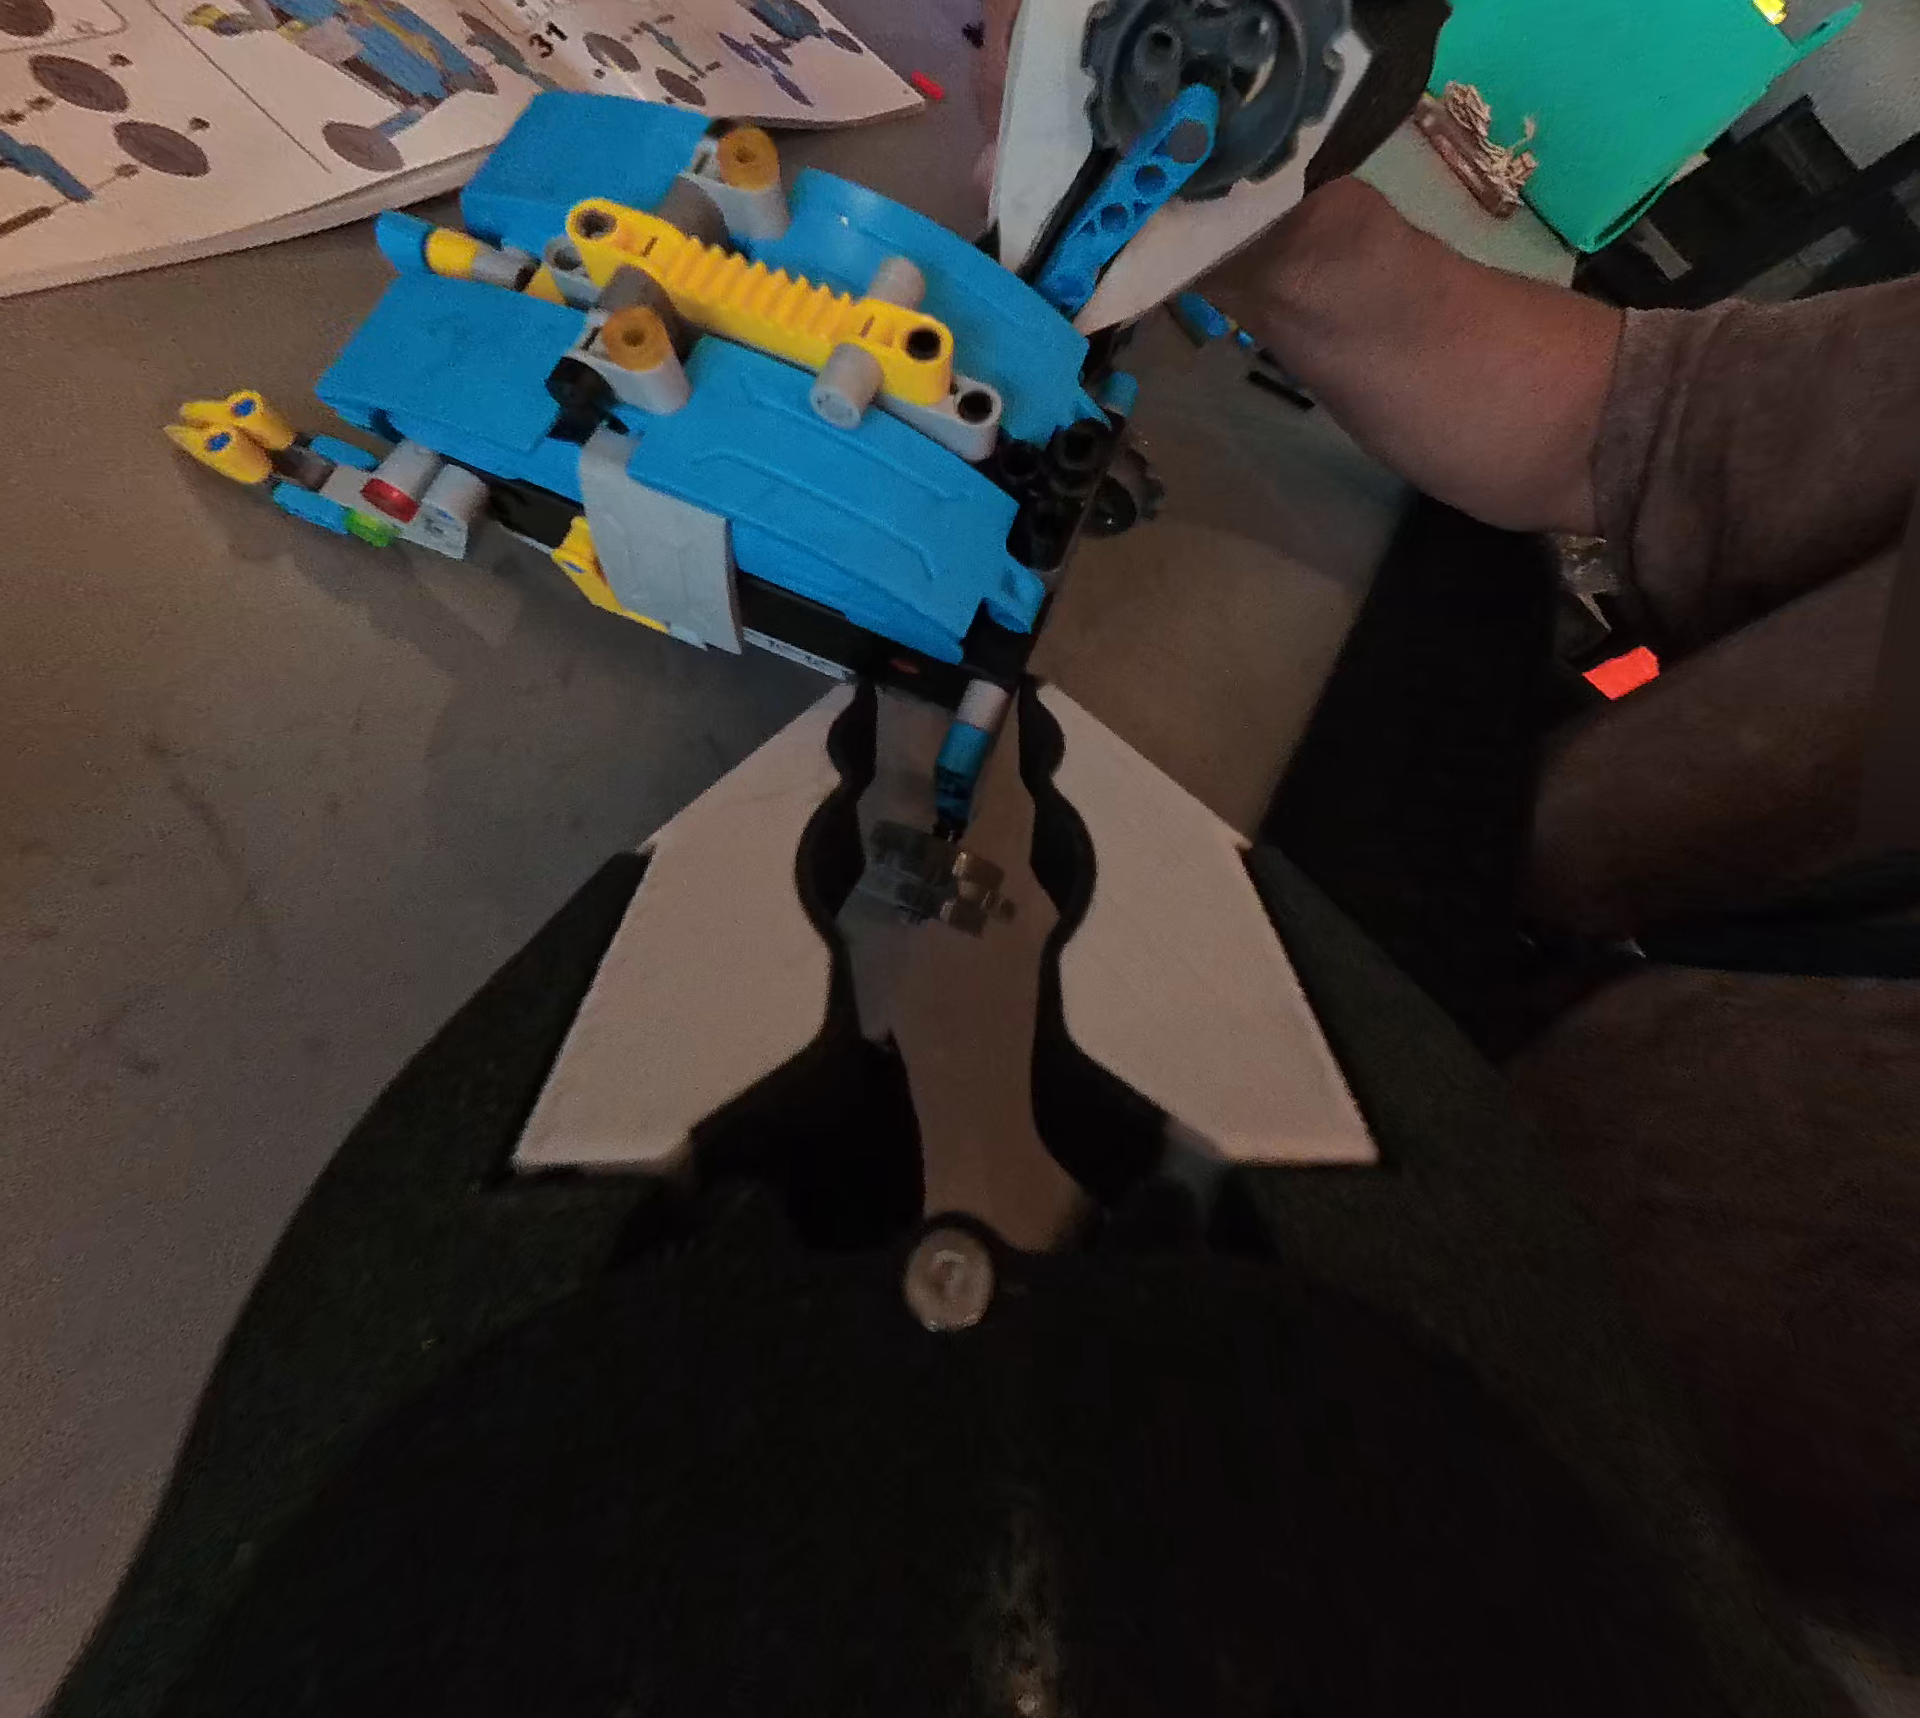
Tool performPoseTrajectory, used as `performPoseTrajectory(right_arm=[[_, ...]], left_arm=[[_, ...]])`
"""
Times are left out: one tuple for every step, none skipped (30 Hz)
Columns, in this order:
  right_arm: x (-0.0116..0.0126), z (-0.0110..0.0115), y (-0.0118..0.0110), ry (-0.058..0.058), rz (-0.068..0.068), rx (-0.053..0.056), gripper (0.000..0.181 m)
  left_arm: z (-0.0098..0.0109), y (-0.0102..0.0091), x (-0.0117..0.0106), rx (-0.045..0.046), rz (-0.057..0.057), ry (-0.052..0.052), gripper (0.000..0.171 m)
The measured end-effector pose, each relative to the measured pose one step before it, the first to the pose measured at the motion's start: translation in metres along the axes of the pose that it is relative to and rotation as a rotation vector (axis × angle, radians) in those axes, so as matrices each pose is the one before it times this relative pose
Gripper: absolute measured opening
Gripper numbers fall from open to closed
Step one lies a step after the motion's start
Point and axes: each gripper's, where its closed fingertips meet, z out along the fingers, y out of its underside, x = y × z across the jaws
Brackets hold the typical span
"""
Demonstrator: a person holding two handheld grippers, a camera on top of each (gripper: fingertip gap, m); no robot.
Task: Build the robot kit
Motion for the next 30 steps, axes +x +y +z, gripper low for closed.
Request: performPoseTrajectory(right_arm=[[-0.00089, -0.00029, -0.00037, -0.0018, -0.0246, 0.0203, 0.008], [-0.00099, 0.00004, -0.00065, 0.0008, -0.0454, 0.0211, 0.008], [-0.00011, 0.00017, -0.00036, 0.0062, -0.0339, 0.0151, 0.008], [-0.00006, 0.00031, -0.00046, 0.0016, -0.0178, 0.0125, 0.008], [0.00018, 0.00016, -0.00024, 0.0025, -0.0175, 0.0117, 0.008], [-0.00006, -0.00006, -0.00006, 0.0031, -0.0272, 0.0102, 0.009], [-0.00063, 0.00010, -0.00048, 0.0035, -0.0346, 0.0110, 0.008], [-0.00002, -0.00010, -0.00008, 0.0072, -0.0214, -0.0007, 0.007], [-0.00040, 0.00016, -0.00021, 0.0055, -0.0133, -0.0078, 0.008], [-0.00123, 0.00017, -0.00045, 0.0063, -0.0342, -0.0104, 0.008], [-0.00148, 0.00032, 0.00043, 0.0086, -0.0438, -0.0196, 0.008], [-0.00143, 0.00031, 0.00030, 0.0096, -0.0438, -0.0188, 0.008], [-0.00092, 0.00006, -0.00063, 0.0086, -0.0307, -0.0102, 0.008], [-0.00057, -0.00014, -0.00029, 0.0038, -0.0153, -0.0061, 0.008], [-0.00036, -0.00030, -0.00015, 0.0030, -0.0147, -0.0048, 0.008], [-0.00037, -0.00059, -0.00001, 0.0038, -0.0168, -0.0014, 0.008], [-0.00092, -0.00080, -0.00024, 0.0019, -0.0196, 0.0031, 0.008], [-0.00028, -0.00050, 0.00017, 0.0093, -0.0176, -0.0001, 0.008], [-0.00049, -0.00018, -0.00025, 0.0095, -0.0164, -0.0008, 0.008], [-0.00062, -0.00003, -0.00103, 0.0111, -0.0212, -0.0016, 0.008], [-0.00087, -0.00001, -0.00166, 0.0132, -0.0319, -0.0019, 0.008], [-0.00105, 0.00016, -0.00063, 0.0095, -0.0260, -0.0092, 0.008], [-0.00148, -0.00027, -0.00026, -0.0003, -0.0196, -0.0105, 0.009], [-0.00069, -0.00060, -0.00024, 0.0020, -0.0112, -0.0117, 0.009], [-0.00138, -0.00029, -0.00057, -0.0019, -0.0108, -0.0074, 0.008], [-0.00047, -0.00022, 0.00003, 0.0000, -0.0087, -0.0081, 0.009], [-0.00001, -0.00035, 0.00023, 0.0013, -0.0107, -0.0137, 0.008], [-0.00007, -0.00014, 0.00007, 0.0045, -0.0271, -0.0200, 0.008], [-0.00023, -0.00026, -0.00005, 0.0032, -0.0321, -0.0258, 0.008], [-0.00013, -0.00041, 0.00009, -0.0001, -0.0257, -0.0285, 0.010]], left_arm=[[-0.00011, 0.00013, -0.00002, -0.00899, -0.0006, 0.0183, 0.025], [-0.00036, -0.00007, -0.00040, -0.00636, -0.0059, 0.0205, 0.024], [-0.00051, -0.00025, -0.00085, -0.00403, -0.0109, 0.0212, 0.023], [-0.00049, -0.00043, -0.00087, -0.00275, -0.0080, 0.0192, 0.022], [-0.00047, -0.00046, -0.00102, -0.00277, -0.0033, 0.0146, 0.021], [-0.00034, -0.00010, -0.00045, -0.00682, 0.0002, 0.0121, 0.021], [-0.00022, 0.00007, -0.00018, -0.00959, 0.0062, 0.0081, 0.021], [-0.00015, 0.00004, -0.00024, -0.01109, 0.0086, 0.0038, 0.021], [-0.00031, -0.00007, -0.00016, -0.01271, 0.0088, 0.0027, 0.021], [-0.00066, -0.00032, -0.00021, -0.01183, 0.0078, 0.0025, 0.021], [-0.00091, -0.00047, -0.00063, -0.00940, 0.0031, 0.0029, 0.021], [-0.00095, -0.00054, -0.00070, -0.00728, 0.0027, 0.0038, 0.021], [-0.00049, -0.00042, -0.00058, -0.00645, 0.0026, 0.0054, 0.020], [-0.00008, -0.00028, -0.00030, -0.00530, -0.0025, 0.0081, 0.020], [0.00006, -0.00053, -0.00059, -0.00080, -0.0058, 0.0081, 0.019], [0.00014, -0.00062, -0.00073, 0.00453, -0.0058, 0.0073, 0.018], [0.00015, -0.00056, -0.00064, 0.00762, -0.0079, 0.0082, 0.018], [0.00029, -0.00023, -0.00019, 0.00725, -0.0086, 0.0073, 0.018], [0.00001, 0.00009, -0.00001, 0.00499, -0.0019, 0.0022, 0.018], [-0.00032, 0.00028, 0.00007, 0.00227, 0.0035, -0.0022, 0.018], [-0.00028, 0.00033, 0.00029, -0.00022, 0.0042, -0.0037, 0.018], [-0.00014, 0.00042, 0.00030, -0.00059, 0.0037, -0.0038, 0.018], [-0.00001, 0.00027, 0.00047, 0.00067, 0.0015, -0.0016, 0.018], [0.00030, 0.00005, 0.00055, 0.00146, 0.0012, -0.0002, 0.018], [0.00025, 0.00000, 0.00048, 0.00127, 0.0018, -0.0008, 0.018], [0.00023, -0.00001, 0.00017, 0.00099, 0.0000, -0.0021, 0.018], [0.00025, -0.00022, -0.00005, -0.00004, -0.0006, -0.0037, 0.018], [0.00020, -0.00017, 0.00002, -0.00135, 0.0015, -0.0049, 0.018], [0.00023, -0.00020, 0.00005, -0.00083, 0.0020, -0.0062, 0.019], [0.00040, -0.00052, -0.00020, 0.00205, 0.0011, -0.0093, 0.019]])
